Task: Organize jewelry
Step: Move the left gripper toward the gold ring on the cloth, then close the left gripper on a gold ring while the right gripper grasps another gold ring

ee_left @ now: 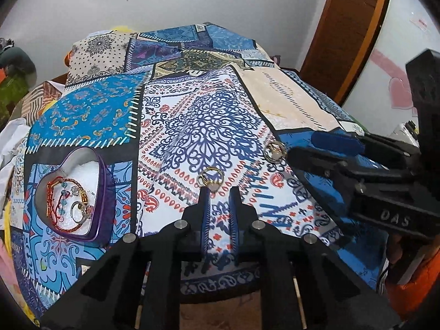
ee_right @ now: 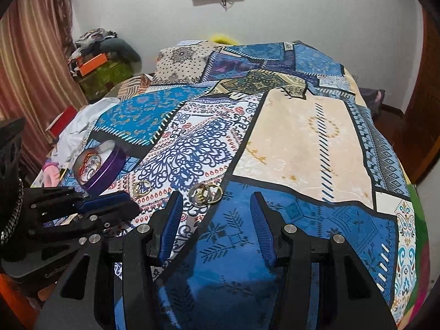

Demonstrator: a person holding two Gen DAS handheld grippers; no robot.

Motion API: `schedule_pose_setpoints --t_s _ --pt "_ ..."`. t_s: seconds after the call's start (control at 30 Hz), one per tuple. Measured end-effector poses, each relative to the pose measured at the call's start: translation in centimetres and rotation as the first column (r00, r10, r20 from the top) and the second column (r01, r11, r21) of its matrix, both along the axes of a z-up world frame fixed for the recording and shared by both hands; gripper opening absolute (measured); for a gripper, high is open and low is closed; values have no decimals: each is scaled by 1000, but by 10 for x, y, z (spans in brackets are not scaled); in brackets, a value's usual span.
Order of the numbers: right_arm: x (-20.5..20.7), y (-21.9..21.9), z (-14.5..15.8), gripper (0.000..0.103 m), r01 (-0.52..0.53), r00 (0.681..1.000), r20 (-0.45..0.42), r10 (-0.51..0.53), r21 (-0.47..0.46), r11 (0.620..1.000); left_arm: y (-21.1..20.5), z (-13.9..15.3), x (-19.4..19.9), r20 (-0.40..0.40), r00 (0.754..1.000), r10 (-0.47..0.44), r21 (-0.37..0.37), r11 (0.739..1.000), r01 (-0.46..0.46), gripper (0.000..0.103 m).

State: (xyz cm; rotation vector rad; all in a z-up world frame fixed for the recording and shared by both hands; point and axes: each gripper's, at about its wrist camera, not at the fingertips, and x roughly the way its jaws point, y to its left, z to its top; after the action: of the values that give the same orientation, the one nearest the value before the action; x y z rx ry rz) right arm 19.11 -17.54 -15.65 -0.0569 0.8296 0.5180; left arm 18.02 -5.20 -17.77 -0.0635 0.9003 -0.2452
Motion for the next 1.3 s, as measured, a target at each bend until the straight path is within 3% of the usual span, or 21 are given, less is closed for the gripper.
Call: schedule_pose_setpoints --t_s 0.27,0.53,0.7,1.0,1.23,1.3 --pt "-2 3 -2 45 -21 1000 -6 21 0 1000 0 -3 11 10 1000 2 8 1000 -3 13" --pt "-2 8 -5 29 -48 999 -26 48 4 999 -3 -6 21 30 1000 -7 15 1000 7 13" --pt "0 13 -5 29 -46 999 -26 46 -4 999 -2 -6 23 47 999 -5 18 1000 4 8" --pt "4 26 3 29 -62 998 17 63 -36 997 12 1 13 71 997 9 -19 1000 -7 7" --pt "10 37 -9 28 -65 998 -14 64 -107 992 22 7 0 84 996 20 -35 999 -17 7" --pt "9 37 -9 22 -62 998 -12 61 -118 991 24 9 -2 85 996 26 -40 999 -22 7"
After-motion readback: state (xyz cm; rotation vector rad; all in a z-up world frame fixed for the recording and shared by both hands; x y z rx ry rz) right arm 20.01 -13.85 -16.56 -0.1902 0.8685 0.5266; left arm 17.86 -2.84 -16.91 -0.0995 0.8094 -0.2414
